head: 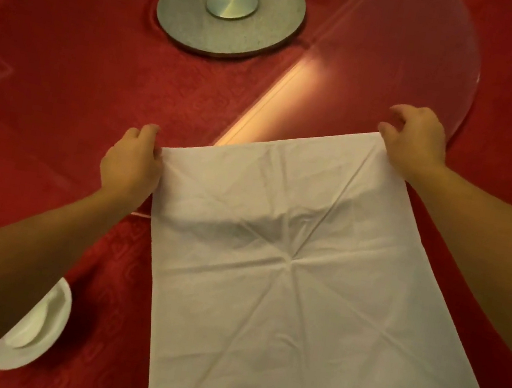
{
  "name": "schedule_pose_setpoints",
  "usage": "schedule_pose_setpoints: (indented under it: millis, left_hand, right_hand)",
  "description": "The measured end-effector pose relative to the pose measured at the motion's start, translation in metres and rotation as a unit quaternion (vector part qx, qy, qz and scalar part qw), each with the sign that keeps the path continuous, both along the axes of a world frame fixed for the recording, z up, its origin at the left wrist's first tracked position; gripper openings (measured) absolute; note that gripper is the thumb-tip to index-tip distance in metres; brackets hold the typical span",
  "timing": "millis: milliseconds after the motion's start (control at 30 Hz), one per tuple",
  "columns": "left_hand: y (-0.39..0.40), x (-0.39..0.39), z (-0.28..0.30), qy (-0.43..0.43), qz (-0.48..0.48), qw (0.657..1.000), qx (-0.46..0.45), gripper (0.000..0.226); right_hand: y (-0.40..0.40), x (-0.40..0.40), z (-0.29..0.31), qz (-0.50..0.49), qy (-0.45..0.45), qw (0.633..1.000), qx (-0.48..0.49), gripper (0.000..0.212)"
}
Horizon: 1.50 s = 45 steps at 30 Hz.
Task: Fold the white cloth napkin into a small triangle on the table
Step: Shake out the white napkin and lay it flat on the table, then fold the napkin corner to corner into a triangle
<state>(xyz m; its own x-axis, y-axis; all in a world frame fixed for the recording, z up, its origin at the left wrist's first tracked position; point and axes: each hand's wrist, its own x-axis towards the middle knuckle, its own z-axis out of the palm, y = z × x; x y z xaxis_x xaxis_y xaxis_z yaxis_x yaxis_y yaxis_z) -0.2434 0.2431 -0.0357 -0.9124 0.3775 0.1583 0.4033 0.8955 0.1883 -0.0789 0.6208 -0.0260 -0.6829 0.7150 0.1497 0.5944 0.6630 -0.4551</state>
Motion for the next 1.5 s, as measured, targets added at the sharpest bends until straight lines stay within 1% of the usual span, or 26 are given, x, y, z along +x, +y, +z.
schedule_pose_setpoints:
  millis: [67, 133, 267, 333, 400, 567, 733, 900, 1000, 1100, 1300, 1500]
  left_hand:
    - [0.002, 0.013, 0.005, 0.029, -0.023, 0.999, 0.033, 0.041]
    - [0.006, 0.035, 0.012, 0.043, -0.058, 0.996, 0.056, 0.044]
    - [0.002, 0.103, 0.015, 0.042, -0.183, 0.98, 0.061, 0.042]
    - [-0.005, 0.139, 0.01, 0.022, -0.234, 0.97, 0.055, 0.042]
    - [-0.014, 0.169, 0.002, -0.009, -0.262, 0.964, 0.044, 0.046]
    - [-0.055, 0.231, -0.02, -0.071, -0.326, 0.943, 0.012, 0.055]
    - [-0.096, 0.262, -0.037, -0.042, -0.36, 0.931, -0.042, 0.064]
    - [-0.108, 0.267, -0.054, -0.049, -0.383, 0.92, -0.065, 0.073]
    - [-0.107, 0.263, -0.061, -0.06, -0.365, 0.924, -0.095, 0.08]
    - [-0.107, 0.262, -0.064, -0.062, -0.36, 0.924, -0.112, 0.083]
    - [-0.107, 0.26, -0.065, -0.069, -0.356, 0.927, -0.099, 0.082]
    - [-0.107, 0.261, -0.065, -0.068, -0.359, 0.926, -0.096, 0.081]
  right_hand:
    - [-0.016, 0.008, -0.001, -0.015, 0.043, 0.999, -0.005, 0.039]
    - [-0.042, 0.019, -0.001, -0.008, 0.079, 0.997, -0.016, 0.039]
    - [-0.125, 0.052, -0.002, 0.076, 0.092, 0.993, -0.025, 0.038]
    - [-0.174, 0.072, -0.004, 0.121, 0.073, 0.989, -0.043, 0.04]
    - [-0.22, 0.091, -0.01, 0.161, 0.036, 0.985, -0.051, 0.043]
    - [-0.297, 0.135, -0.032, 0.254, -0.047, 0.966, -0.001, 0.048]
    - [-0.327, 0.167, -0.049, 0.271, -0.132, 0.953, 0.023, 0.057]
    - [-0.333, 0.181, -0.064, 0.264, -0.197, 0.943, 0.049, 0.064]
    - [-0.329, 0.181, -0.07, 0.242, -0.205, 0.947, 0.051, 0.068]
    - [-0.32, 0.182, -0.074, 0.218, -0.203, 0.953, 0.051, 0.074]
    - [-0.257, 0.199, -0.068, 0.133, -0.213, 0.967, 0.041, 0.073]
    - [-0.186, 0.226, -0.067, 0.067, -0.226, 0.97, 0.054, 0.077]
